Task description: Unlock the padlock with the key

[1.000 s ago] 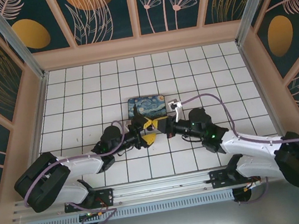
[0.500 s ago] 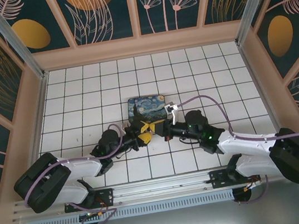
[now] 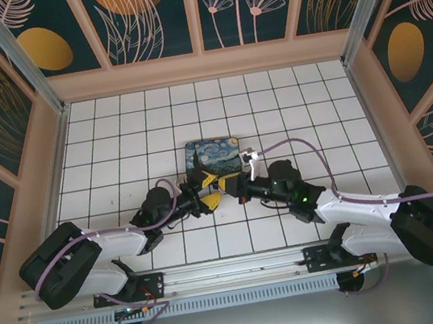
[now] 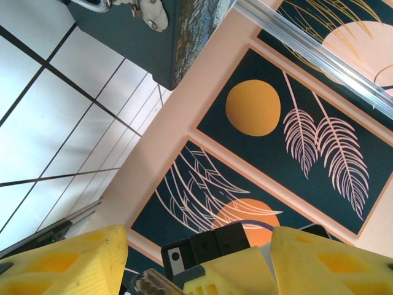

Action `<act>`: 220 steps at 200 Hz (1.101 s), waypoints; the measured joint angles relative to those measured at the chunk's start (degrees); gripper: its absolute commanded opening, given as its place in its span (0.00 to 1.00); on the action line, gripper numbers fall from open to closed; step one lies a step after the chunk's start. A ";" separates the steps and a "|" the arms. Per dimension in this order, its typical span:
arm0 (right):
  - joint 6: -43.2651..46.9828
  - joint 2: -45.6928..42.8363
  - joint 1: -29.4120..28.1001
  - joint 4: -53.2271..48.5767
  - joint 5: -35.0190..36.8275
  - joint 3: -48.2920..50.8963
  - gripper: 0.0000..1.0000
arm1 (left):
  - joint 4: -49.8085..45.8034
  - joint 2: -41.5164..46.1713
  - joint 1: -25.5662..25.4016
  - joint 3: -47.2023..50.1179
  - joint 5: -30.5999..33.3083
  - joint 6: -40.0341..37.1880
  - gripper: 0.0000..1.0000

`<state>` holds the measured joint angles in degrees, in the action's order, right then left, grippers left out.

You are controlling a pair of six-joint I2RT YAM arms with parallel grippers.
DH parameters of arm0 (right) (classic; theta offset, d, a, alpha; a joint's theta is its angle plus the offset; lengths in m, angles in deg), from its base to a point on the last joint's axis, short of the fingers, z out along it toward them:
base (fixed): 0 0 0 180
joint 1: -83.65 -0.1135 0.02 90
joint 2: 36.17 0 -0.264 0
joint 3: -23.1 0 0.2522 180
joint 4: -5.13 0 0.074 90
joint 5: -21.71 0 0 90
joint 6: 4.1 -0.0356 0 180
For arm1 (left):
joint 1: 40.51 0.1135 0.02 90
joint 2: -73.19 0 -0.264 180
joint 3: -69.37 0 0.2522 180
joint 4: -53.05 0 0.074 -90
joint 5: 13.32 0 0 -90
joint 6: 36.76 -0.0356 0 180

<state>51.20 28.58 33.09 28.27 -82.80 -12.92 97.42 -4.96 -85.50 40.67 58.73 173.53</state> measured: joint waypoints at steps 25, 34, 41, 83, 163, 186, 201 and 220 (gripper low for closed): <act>0.17 1.33 0.00 0.81 -0.11 -1.16 0.00 | 0.42 -0.28 0.00 -0.02 -0.17 -0.02 0.62; 0.13 2.47 0.00 1.51 -0.11 -1.51 0.00 | 0.61 -0.52 0.00 -0.07 -0.17 0.00 0.61; 0.11 3.41 -0.02 1.99 -0.11 -1.64 0.00 | 0.85 -0.70 0.00 -0.07 -0.17 0.00 0.61; 0.07 6.60 -0.66 4.07 -0.11 -1.70 0.00 | 3.32 -1.07 0.00 -0.04 0.35 0.02 0.56; -0.22 5.22 -1.29 4.70 -0.13 -0.76 0.00 | 6.12 -1.07 0.02 2.43 2.54 0.00 0.37; -0.33 4.83 -1.29 4.72 -0.20 -0.50 0.00 | 6.51 -1.07 0.11 2.47 2.89 0.00 0.34; -0.33 4.83 -1.29 4.74 -0.48 -0.50 0.00 | 6.69 -1.07 0.11 2.47 3.02 -0.07 0.29; -0.33 4.83 -1.29 4.76 -0.72 -0.50 0.00 | 6.84 -1.07 0.11 2.47 3.06 0.00 0.27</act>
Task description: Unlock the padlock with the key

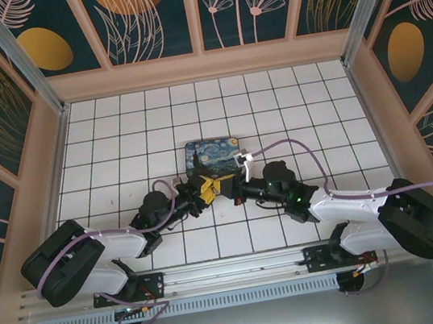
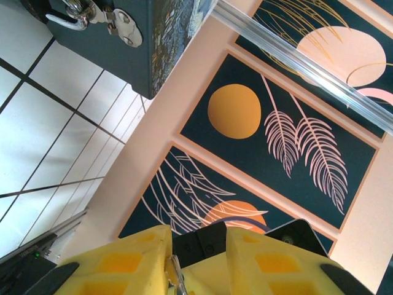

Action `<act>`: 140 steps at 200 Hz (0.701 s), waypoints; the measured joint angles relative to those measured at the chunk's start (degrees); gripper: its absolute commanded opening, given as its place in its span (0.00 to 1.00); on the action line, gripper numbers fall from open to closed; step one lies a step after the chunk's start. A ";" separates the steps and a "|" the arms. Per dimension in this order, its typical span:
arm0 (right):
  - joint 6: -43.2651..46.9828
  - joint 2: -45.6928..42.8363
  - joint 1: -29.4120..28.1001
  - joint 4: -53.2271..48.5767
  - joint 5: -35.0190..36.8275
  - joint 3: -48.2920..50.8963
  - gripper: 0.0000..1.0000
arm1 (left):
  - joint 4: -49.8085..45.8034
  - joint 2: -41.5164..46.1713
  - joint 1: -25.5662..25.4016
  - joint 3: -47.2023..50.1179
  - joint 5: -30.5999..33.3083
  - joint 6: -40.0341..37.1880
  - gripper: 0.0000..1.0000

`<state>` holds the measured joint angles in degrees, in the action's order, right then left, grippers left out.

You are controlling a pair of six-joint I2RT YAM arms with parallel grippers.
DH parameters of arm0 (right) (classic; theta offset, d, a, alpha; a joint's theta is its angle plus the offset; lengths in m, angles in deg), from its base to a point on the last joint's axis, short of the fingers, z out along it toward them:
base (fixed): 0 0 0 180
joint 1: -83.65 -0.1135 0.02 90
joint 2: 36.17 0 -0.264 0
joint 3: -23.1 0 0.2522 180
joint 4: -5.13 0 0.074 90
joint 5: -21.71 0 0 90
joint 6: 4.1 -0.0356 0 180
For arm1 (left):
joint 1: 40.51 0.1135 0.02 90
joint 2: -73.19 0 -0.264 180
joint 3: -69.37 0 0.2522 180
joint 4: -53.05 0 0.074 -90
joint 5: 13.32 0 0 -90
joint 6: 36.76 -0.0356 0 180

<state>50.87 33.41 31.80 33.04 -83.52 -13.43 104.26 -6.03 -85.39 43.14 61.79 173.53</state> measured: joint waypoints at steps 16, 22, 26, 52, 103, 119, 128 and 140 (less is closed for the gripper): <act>0.00 0.00 0.00 0.02 -0.26 0.00 0.00 | 0.00 0.00 0.00 0.00 0.02 0.00 0.24; 0.00 0.00 0.00 0.02 -0.28 0.02 0.00 | 0.00 0.00 0.07 0.00 0.00 0.00 0.21; 0.00 0.00 0.00 0.02 -0.28 0.02 0.00 | 0.00 0.00 0.11 0.00 -0.02 -0.02 0.19; 0.02 0.00 0.00 0.04 -0.31 0.11 0.00 | 0.00 0.02 0.28 0.09 0.02 0.00 0.13; 0.04 -0.02 0.00 0.13 -0.92 0.81 0.01 | -0.59 0.11 0.50 0.31 -0.07 -0.09 0.00; 0.17 -0.02 0.00 0.11 -0.92 1.01 0.11 | -1.60 0.39 0.66 0.17 -0.44 -0.55 0.00; 0.37 -0.04 0.00 0.00 -0.98 1.14 0.19 | -2.67 0.68 0.74 -0.09 -0.76 -1.42 0.00; 0.50 -0.57 0.00 -0.61 -0.92 1.51 0.26 | -5.16 1.25 1.40 -0.85 -0.94 -4.59 0.00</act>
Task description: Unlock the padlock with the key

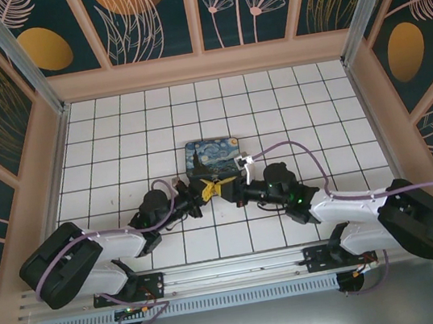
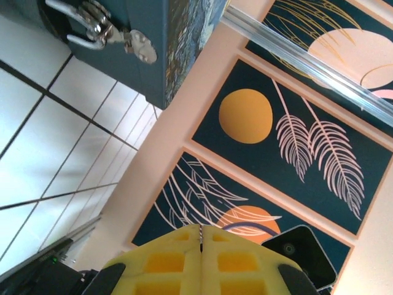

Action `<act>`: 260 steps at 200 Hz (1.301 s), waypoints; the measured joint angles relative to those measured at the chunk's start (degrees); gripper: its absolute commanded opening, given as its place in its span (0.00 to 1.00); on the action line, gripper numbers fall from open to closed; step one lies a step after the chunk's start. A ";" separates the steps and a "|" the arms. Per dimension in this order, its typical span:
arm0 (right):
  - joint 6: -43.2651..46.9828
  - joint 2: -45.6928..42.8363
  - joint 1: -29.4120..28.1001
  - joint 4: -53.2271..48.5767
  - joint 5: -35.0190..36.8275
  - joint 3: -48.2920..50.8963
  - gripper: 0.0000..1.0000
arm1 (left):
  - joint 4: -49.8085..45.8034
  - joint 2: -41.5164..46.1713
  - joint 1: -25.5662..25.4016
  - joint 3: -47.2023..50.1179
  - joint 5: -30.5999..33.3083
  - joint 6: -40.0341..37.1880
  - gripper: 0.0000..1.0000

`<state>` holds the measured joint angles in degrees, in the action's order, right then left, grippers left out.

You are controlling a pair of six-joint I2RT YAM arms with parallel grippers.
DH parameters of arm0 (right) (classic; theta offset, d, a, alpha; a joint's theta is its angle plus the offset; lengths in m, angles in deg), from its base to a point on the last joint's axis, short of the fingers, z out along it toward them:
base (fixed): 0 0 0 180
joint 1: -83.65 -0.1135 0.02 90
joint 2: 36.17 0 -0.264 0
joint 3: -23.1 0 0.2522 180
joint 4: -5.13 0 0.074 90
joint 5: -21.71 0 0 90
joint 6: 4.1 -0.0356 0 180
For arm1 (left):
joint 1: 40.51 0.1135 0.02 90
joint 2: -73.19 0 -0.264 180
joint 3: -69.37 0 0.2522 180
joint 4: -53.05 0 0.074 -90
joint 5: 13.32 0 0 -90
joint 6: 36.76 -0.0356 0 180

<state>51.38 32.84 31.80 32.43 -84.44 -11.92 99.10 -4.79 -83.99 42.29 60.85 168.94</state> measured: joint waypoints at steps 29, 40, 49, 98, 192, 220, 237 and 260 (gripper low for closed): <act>-0.09 -4.26 0.79 -2.60 -0.02 1.97 0.36 | -12.31 2.38 1.44 -6.45 0.96 -16.35 0.00; -0.28 -6.21 1.49 -3.67 0.13 2.25 0.38 | -16.92 3.63 1.44 -10.10 1.73 -24.65 0.00; -0.31 -7.45 2.03 -4.13 0.13 2.25 0.39 | -18.99 4.83 1.49 -12.41 2.32 -30.40 0.00; -1.25 -6.86 3.04 -3.52 -0.24 1.68 0.44 | -19.34 5.84 1.49 -14.97 0.13 -50.47 0.00; -7.43 0.98 6.14 9.94 -5.42 1.79 0.27 | -18.99 4.28 1.49 -14.56 -2.32 -57.20 0.00; -8.26 2.51 6.93 12.28 -6.54 1.81 0.26 | -17.81 3.80 1.66 -14.56 -2.73 -57.09 0.00; -8.48 3.37 7.19 13.49 -7.08 1.79 0.26 | -16.57 3.58 1.81 -14.53 -3.23 -56.54 0.00; -9.05 5.11 7.26 14.45 -8.04 1.73 0.26 | -14.53 3.06 1.81 -14.53 -4.02 -55.41 0.00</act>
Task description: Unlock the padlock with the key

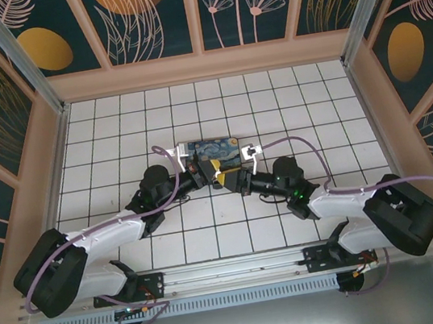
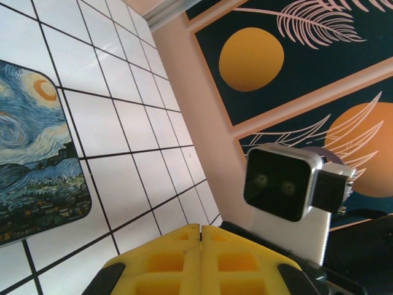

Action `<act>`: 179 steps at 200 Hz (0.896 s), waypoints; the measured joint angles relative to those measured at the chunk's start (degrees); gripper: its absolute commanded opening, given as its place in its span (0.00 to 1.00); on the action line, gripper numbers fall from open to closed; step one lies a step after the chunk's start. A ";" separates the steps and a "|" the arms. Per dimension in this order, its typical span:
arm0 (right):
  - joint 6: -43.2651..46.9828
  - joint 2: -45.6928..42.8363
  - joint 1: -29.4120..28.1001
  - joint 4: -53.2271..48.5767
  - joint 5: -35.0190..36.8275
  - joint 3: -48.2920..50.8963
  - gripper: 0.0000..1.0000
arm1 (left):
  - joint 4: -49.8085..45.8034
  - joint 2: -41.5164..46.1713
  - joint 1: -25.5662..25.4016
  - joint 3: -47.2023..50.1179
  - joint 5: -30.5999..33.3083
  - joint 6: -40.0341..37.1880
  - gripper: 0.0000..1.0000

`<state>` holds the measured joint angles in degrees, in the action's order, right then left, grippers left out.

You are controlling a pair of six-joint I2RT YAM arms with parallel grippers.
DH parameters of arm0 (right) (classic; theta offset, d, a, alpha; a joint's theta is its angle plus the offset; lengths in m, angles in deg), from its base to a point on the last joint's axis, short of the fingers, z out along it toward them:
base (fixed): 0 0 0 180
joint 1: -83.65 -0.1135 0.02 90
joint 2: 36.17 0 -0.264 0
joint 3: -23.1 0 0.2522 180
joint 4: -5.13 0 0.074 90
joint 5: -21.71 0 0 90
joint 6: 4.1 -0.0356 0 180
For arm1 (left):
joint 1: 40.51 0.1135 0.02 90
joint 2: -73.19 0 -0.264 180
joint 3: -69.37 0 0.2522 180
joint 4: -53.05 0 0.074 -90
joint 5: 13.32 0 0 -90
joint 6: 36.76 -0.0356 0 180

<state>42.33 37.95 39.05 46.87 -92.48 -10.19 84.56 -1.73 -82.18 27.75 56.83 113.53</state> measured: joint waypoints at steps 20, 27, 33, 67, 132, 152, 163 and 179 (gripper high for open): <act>-0.26 1.07 0.07 0.92 -0.42 -0.26 0.22 | 1.22 -0.98 0.00 0.00 -0.37 0.85 0.00; -0.42 1.29 0.15 1.38 -0.61 -0.26 0.20 | 1.29 -1.14 0.00 0.00 -0.55 1.07 0.00; -0.55 1.40 0.28 1.73 -0.90 -0.26 0.20 | 1.42 -1.20 0.00 0.00 -0.63 1.27 0.00; -1.97 1.46 1.44 4.24 -2.01 -0.04 0.08 | 2.34 -1.27 0.00 0.00 -0.66 1.77 0.00; -1.31 1.38 2.54 3.13 -2.86 0.33 0.00 | -5.01 -0.28 1.31 -0.42 -1.14 2.80 0.51; 0.22 0.76 2.58 -0.02 -2.93 0.33 0.00 | -7.10 1.07 3.74 -0.35 -2.23 3.67 0.48; 1.33 0.31 2.62 -2.19 -2.97 0.31 0.00 | -7.93 1.99 4.96 -0.35 -2.82 3.93 0.47; 2.51 0.04 2.62 -4.46 -3.19 0.28 0.00 | -9.11 2.51 5.68 -0.76 -4.28 4.07 0.45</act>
<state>44.84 38.00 41.68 42.41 -95.67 -9.91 75.45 0.78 -76.49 26.99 52.54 117.60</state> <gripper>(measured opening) 0.072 0.458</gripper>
